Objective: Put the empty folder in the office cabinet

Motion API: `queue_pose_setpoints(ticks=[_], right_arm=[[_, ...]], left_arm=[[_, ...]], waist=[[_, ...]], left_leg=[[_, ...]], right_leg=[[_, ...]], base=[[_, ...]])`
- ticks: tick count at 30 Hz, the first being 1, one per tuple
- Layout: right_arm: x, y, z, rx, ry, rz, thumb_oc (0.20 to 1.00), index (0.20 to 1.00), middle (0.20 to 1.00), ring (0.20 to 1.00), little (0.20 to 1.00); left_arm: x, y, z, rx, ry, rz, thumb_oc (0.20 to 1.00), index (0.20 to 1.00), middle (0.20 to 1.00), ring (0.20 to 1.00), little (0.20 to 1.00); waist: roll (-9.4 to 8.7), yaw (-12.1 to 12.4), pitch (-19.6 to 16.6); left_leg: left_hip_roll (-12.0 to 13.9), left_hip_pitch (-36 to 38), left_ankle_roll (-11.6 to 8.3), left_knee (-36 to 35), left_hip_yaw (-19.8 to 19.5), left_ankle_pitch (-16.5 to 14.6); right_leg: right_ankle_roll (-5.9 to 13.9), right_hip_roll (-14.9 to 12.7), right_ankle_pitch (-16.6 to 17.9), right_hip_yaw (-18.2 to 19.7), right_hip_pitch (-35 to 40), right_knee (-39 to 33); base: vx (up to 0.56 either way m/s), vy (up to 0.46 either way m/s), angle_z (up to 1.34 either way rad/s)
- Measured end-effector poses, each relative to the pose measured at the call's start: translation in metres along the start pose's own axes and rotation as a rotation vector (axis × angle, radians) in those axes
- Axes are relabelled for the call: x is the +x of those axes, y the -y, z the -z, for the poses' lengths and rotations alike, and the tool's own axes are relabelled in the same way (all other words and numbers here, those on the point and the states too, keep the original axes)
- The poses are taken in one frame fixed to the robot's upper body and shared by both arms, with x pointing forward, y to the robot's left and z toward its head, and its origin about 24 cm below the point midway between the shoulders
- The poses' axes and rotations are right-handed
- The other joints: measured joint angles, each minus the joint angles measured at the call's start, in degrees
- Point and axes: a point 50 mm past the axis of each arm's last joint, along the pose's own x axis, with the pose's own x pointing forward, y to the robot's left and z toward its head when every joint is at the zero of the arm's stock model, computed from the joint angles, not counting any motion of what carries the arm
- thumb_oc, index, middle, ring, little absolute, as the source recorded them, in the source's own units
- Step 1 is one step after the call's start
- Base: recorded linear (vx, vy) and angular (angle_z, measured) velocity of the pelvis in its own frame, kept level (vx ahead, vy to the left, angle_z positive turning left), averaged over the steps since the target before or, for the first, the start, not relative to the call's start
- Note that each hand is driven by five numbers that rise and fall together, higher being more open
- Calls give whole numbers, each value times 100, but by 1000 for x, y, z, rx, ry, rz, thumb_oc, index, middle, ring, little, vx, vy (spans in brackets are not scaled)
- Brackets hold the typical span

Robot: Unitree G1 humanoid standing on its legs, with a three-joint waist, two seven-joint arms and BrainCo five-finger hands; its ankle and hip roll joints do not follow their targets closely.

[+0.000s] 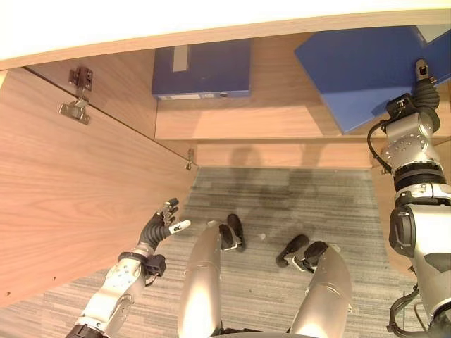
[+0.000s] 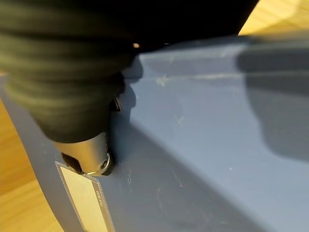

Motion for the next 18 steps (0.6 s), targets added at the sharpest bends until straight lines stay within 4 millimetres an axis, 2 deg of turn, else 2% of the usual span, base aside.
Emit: queue_pose_setpoints(ticks=[3,9,12,17,18], right_arm=[[6,11,-1,67,-56,113,200,200,200,200,200],[3,7,15,291,-134,125,200,200,200,200,200],[3,8,13,374,-128,142,200,200,200,200,200],[5,12,6,438,-99,156,200,200,200,200,200],[6,14,1,447,-78,153,200,200,200,200,200]], left_arm=[[0,2,-1,2,15,-5,1000,1000,1000,1000,1000],[3,2,-3,7,22,-18,1000,1000,1000,1000,1000],[8,2,-11,11,54,-17,1000,1000,1000,1000,1000],[8,2,-10,10,54,-19,1000,1000,1000,1000,1000],[7,2,-10,10,53,-20,1000,1000,1000,1000,1000]], waist=[[0,26,1],[1,241,0],[4,366,-3],[48,461,-39],[104,481,-83]], left_leg=[[-1,-268,16,132,-151,5],[-3,-307,18,168,-146,5],[-31,-308,23,179,-155,2],[-111,-336,27,199,-193,-2],[-131,-397,37,254,-249,-10]], right_leg=[[-23,-162,-132,-301,-10,161],[-6,-194,-178,-325,-18,190],[26,-239,-203,-341,-6,237],[32,-344,-268,-389,15,336],[35,-372,-307,-431,23,382]], base=[[-19,-39,45],[4,2,6],[35,-2,6],[28,-10,10],[24,-12,22]])
